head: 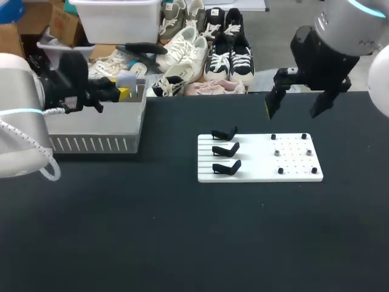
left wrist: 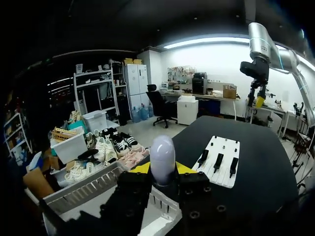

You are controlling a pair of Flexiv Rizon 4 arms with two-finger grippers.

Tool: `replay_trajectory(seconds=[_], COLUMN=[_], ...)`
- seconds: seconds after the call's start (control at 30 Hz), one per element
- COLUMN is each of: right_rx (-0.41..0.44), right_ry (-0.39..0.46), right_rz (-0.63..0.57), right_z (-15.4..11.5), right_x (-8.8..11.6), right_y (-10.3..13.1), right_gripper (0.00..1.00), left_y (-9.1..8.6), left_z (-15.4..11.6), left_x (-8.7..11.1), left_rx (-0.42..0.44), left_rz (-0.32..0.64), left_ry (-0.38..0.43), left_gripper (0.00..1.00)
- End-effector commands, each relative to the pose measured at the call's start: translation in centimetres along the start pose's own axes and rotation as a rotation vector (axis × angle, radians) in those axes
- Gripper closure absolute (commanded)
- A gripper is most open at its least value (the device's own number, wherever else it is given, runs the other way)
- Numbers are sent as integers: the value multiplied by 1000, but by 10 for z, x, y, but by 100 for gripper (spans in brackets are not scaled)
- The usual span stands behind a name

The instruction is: Pick up each earbud case from the left stands, insert the matching earbuds, close the lid, and place the case in the box.

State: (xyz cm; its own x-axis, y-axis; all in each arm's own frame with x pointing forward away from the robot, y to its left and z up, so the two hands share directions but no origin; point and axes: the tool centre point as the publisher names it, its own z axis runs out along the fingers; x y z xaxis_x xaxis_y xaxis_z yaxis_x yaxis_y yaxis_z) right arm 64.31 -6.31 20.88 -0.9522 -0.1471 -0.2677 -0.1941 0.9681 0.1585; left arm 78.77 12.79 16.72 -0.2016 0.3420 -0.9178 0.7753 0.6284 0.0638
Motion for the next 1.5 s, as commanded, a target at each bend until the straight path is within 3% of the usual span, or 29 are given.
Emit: replay_trajectory(seconds=[0.03,0.23,0.4,0.43,0.53,0.57,0.6,0.7,0.87,1.17,1.37,1.5], right_rx=[2,2,2,2,2,2,2,2,2,2,2,2], right_ry=[-5,-5,-5,-5,-5,-5,-5,-5,-5,-5,-5,-5], right_rz=[2,2,2,2,2,2,2,2,2,2,2,2], right_z=[-1,-1,-1,-1,-1,-1,-1,-1,-1,-1,-1,-1], right_x=[2,2,2,2,2,2,2,2,2,2,2,2], right_y=[0,0,0,0,0,0,0,0,0,0,0,0], right_gripper=[0,0,0,0,0,0,0,0,0,0,0,0], left_y=[22,44,50,50,50,50,49,47,33,-25,-65,-77], left_z=[19,25,25,24,22,22,21,14,-1,-16,-13,-12], left_x=[11,42,59,63,67,67,67,63,41,-6,-13,-12], left_rx=[-118,-135,-131,-129,-130,-129,-123,-116,-92,70,184,230], left_rz=[-26,-88,-128,-136,-151,-152,-152,-146,-120,-22,-3,-13], left_ry=[71,172,203,204,205,205,204,182,75,-88,-147,-185], left_gripper=[100,100,97,82,55,22,0,0,0,0,0,0])
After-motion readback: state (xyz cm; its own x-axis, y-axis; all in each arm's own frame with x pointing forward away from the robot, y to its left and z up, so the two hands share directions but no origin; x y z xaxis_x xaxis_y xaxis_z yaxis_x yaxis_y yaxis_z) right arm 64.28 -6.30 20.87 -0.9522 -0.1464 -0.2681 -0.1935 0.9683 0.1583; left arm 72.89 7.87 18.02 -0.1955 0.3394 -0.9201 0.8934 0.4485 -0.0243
